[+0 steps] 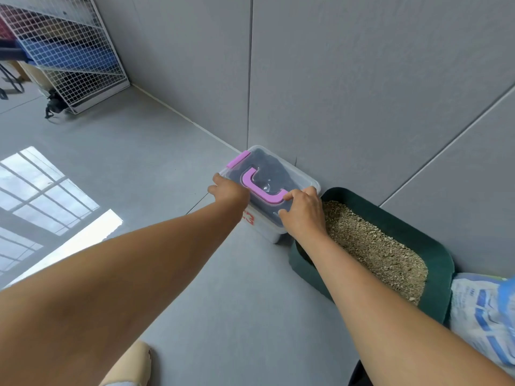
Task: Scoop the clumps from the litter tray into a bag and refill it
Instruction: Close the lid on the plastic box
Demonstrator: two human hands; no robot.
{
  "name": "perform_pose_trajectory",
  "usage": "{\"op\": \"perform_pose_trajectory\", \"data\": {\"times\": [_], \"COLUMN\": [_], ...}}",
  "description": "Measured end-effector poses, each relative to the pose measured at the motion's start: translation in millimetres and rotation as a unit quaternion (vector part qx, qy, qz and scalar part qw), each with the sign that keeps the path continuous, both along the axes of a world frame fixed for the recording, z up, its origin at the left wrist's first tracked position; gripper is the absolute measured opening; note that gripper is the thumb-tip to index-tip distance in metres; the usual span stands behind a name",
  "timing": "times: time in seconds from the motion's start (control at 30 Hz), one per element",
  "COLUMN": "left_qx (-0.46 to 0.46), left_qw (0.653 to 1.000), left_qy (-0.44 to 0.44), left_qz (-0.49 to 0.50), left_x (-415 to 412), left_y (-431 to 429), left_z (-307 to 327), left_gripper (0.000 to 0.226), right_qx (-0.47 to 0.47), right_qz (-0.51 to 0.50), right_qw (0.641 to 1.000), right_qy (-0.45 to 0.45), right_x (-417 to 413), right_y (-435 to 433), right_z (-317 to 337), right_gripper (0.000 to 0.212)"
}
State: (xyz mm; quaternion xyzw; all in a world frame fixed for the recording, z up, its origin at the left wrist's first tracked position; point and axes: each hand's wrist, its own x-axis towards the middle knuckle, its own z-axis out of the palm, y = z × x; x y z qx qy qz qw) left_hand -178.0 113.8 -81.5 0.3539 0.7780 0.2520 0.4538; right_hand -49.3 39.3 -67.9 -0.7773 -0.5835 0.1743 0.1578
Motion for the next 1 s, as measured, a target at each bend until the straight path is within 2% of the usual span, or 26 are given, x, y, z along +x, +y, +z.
{"op": "perform_pose_trajectory", "data": {"times": [0.13, 0.23, 0.33, 0.6, 0.67, 0.73, 0.8, 0.87, 1.0], "left_qx": [0.009, 0.003, 0.004, 0.014, 0.004, 0.018, 0.076, 0.157, 0.241], "left_qw": [0.999, 0.999, 1.000, 0.999, 0.997, 0.989, 0.975, 0.955, 0.917], "left_qy": [0.032, 0.017, -0.010, 0.006, 0.046, 0.127, 0.189, 0.221, 0.225], "left_qz": [-0.041, -0.034, -0.018, -0.045, -0.058, -0.072, -0.088, -0.124, -0.225], "left_x": [13.1, 17.6, 18.6, 22.3, 22.9, 24.3, 27.8, 32.1, 42.7], "left_y": [-0.4, 0.0, 0.9, -2.0, -1.0, -1.0, -3.2, -4.3, -5.3], "left_z": [-1.6, -0.4, 2.8, 6.9, 5.6, 3.9, 4.2, 3.2, -3.2], "left_gripper": [0.072, 0.081, 0.081, 0.080, 0.085, 0.087, 0.080, 0.063, 0.034], "right_qx": [0.011, 0.020, 0.030, 0.036, 0.037, 0.038, 0.048, 0.059, 0.064], "right_qz": [-0.009, -0.011, -0.019, -0.015, -0.015, -0.014, -0.012, -0.019, -0.043], "right_qw": [1.000, 1.000, 0.999, 0.999, 0.999, 0.999, 0.999, 0.998, 0.997], "right_qy": [-0.013, -0.020, -0.022, -0.019, -0.018, -0.012, -0.006, -0.002, 0.019], "right_x": [13.7, 18.0, 19.1, 19.4, 19.9, 20.5, 21.2, 22.4, 27.2], "right_y": [-3.7, -4.9, -4.8, -3.9, -3.4, -2.5, -1.5, -1.2, -0.1], "right_z": [3.7, 3.9, 2.1, -0.3, -0.2, 0.6, 1.5, 2.5, 2.3], "right_gripper": [0.038, 0.038, 0.039, 0.047, 0.046, 0.043, 0.038, 0.031, 0.016]}}
